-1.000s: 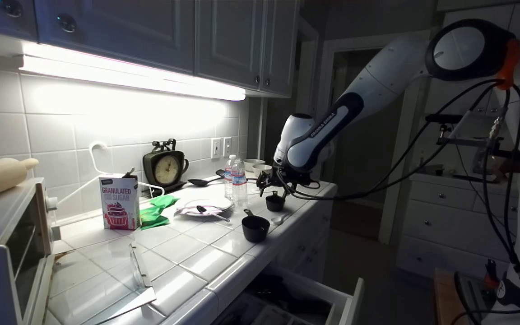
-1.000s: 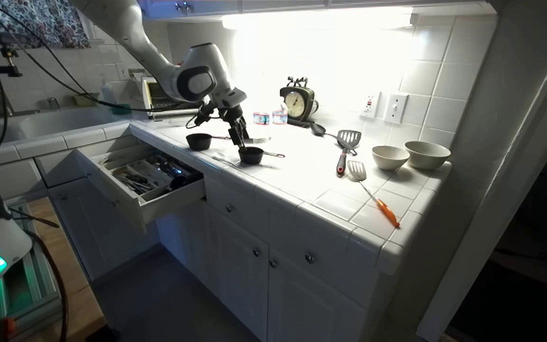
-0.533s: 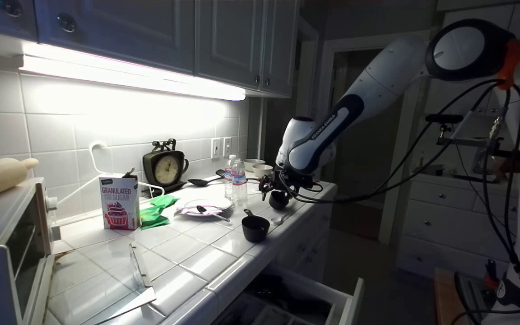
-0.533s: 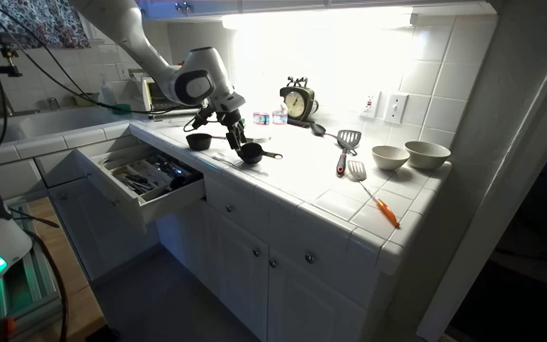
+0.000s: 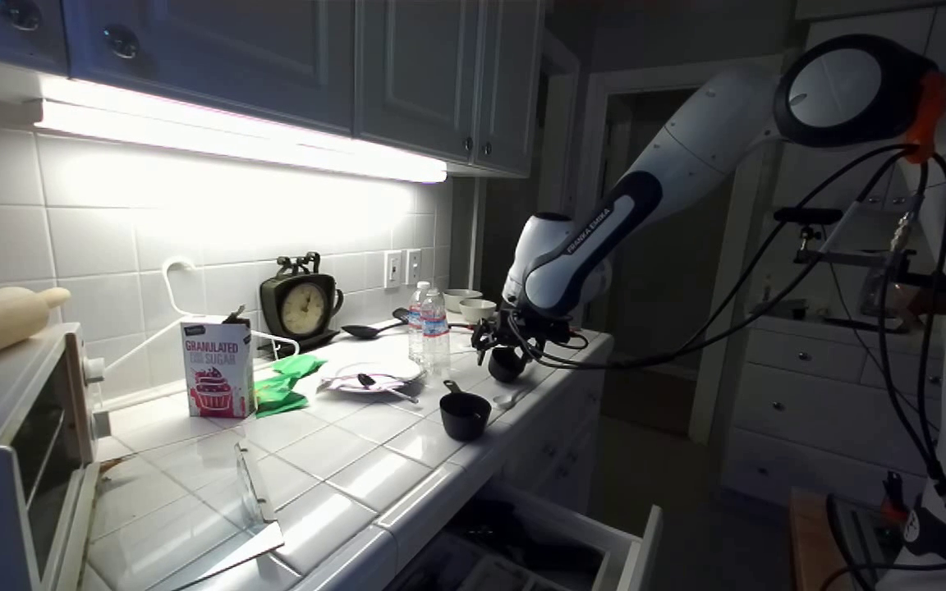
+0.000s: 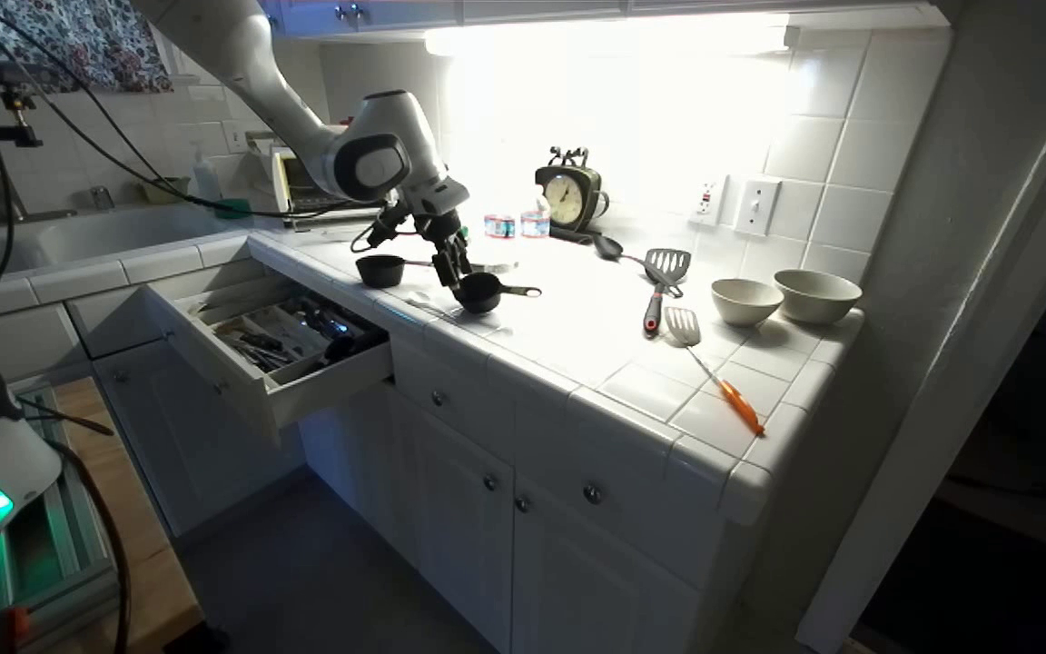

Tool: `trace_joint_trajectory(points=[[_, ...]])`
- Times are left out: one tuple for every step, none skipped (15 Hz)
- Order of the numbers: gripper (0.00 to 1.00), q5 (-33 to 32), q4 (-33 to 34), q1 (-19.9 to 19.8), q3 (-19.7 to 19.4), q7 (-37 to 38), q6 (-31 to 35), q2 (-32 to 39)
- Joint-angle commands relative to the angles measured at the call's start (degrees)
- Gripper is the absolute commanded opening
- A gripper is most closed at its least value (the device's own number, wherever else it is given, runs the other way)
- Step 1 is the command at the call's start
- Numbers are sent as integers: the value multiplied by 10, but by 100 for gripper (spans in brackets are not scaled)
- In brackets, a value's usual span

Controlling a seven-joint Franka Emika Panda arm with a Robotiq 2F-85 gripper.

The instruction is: Take the pot out of the other then move the pot on the right to the right

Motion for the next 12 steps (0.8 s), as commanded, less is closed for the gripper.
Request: trace_joint_trajectory(points=[[100,21,-14,-9,9,-21,10,-5],[100,21,-15,-9,9,-21,10,-5],[100,20,-16,-9,9,-21,10,-4],[100,20,-16,-9,8,-21,10,-3],[100,20,-17,-9,8,-20,9,-3],[100,20,-17,-9,7,-19,9,-1],[100,20,-18,-9,7,-19,9,0],[100,19,-17,-9,6,-18,9,1],[100,18,-17,-9,5,-17,9,3],[100,18,-16,-9,4,-16,8,4],[100,18,-14,-9,3,-16,8,5],[100,18,-14,-10,3,-16,8,6]])
